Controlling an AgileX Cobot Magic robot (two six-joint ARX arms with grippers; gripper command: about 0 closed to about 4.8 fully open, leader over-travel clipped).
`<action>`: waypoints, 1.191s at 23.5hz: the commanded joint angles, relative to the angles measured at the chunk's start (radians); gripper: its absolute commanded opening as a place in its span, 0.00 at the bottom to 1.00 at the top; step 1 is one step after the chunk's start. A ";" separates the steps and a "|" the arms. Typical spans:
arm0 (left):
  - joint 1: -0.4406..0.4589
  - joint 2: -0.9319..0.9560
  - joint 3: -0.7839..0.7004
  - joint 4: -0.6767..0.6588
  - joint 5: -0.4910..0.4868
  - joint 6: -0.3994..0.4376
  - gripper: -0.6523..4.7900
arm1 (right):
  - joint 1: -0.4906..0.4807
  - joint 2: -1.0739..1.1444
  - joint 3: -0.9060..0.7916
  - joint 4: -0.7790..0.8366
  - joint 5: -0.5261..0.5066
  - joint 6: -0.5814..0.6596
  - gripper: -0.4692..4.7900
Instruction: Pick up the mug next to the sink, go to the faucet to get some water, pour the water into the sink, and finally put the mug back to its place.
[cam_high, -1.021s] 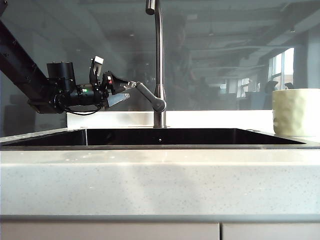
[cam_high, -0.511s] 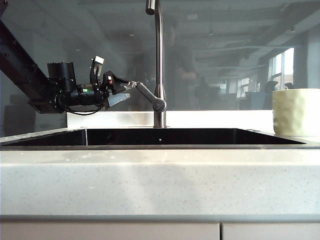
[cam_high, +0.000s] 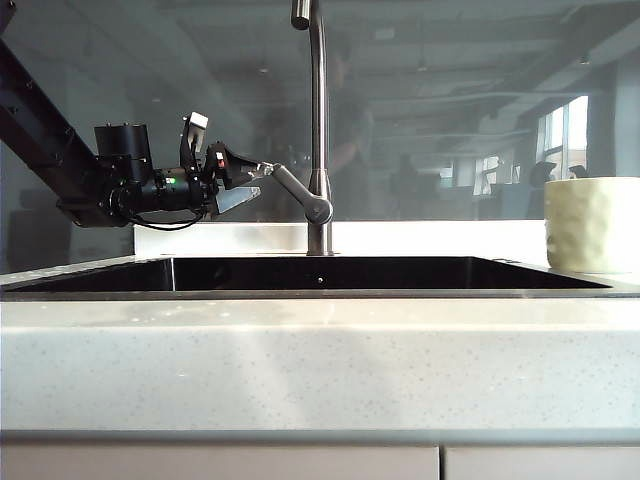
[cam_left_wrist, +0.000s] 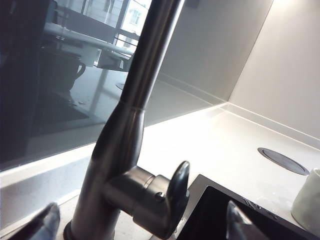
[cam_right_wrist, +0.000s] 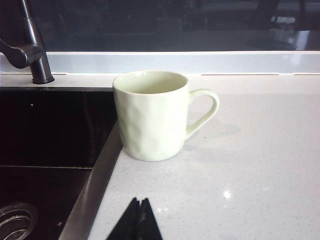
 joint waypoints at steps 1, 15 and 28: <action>0.005 -0.006 0.004 0.013 0.000 0.008 0.90 | 0.000 -0.002 -0.003 0.025 -0.002 -0.003 0.08; 0.017 -0.356 0.000 -1.032 -0.478 0.395 0.90 | 0.000 -0.002 -0.003 0.025 -0.002 -0.003 0.08; 0.015 -0.897 -0.006 -1.426 -0.847 0.525 0.90 | 0.000 -0.002 -0.003 0.025 -0.002 -0.003 0.08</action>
